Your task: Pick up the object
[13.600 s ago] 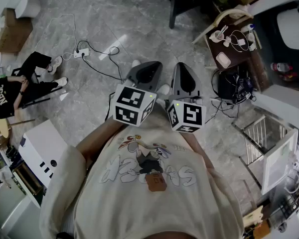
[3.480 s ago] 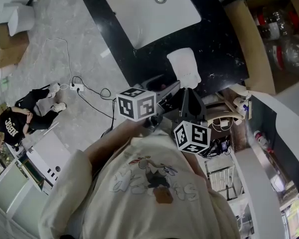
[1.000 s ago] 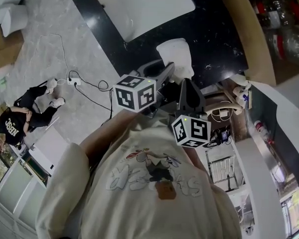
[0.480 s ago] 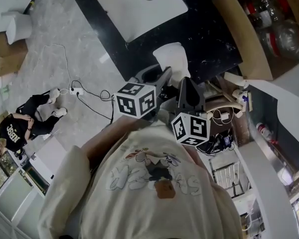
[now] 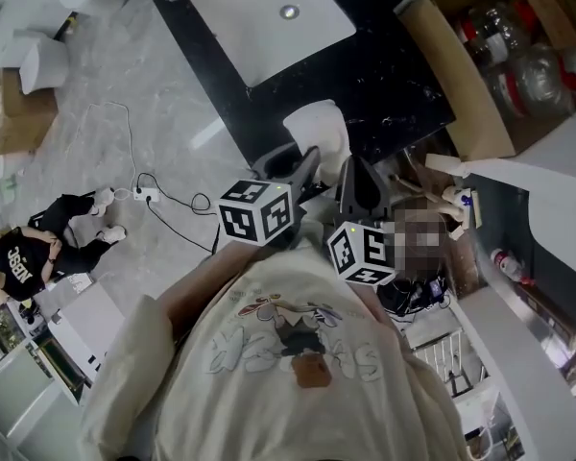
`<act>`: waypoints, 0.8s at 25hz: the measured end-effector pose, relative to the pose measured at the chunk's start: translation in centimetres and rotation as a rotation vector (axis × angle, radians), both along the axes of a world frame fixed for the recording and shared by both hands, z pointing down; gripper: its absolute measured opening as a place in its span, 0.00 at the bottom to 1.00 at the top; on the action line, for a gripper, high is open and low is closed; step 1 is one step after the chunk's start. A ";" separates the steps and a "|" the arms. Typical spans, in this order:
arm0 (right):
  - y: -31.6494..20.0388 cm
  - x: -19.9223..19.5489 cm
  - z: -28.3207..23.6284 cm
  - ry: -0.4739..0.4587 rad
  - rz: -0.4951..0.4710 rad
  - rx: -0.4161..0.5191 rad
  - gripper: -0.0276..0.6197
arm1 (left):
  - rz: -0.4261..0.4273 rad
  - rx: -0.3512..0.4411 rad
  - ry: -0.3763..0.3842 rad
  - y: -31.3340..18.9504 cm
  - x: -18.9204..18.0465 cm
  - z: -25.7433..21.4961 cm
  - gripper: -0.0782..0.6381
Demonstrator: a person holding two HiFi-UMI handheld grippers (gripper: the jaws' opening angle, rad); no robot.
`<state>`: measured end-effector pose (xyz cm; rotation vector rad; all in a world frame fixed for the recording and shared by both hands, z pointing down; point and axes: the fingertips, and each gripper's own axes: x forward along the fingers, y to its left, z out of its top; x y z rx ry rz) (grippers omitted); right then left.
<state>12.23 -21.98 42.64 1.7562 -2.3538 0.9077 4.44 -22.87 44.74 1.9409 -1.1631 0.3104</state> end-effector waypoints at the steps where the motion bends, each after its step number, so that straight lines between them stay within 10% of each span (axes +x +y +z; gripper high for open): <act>1: 0.3 0.0 -0.3 0.002 -0.003 0.007 0.07 | -0.005 0.005 0.001 0.3 -0.1 -0.3 0.29; 20: 3.7 -0.7 -1.4 0.001 0.017 0.040 0.07 | 0.012 0.015 -0.013 5.0 -1.2 -1.5 0.29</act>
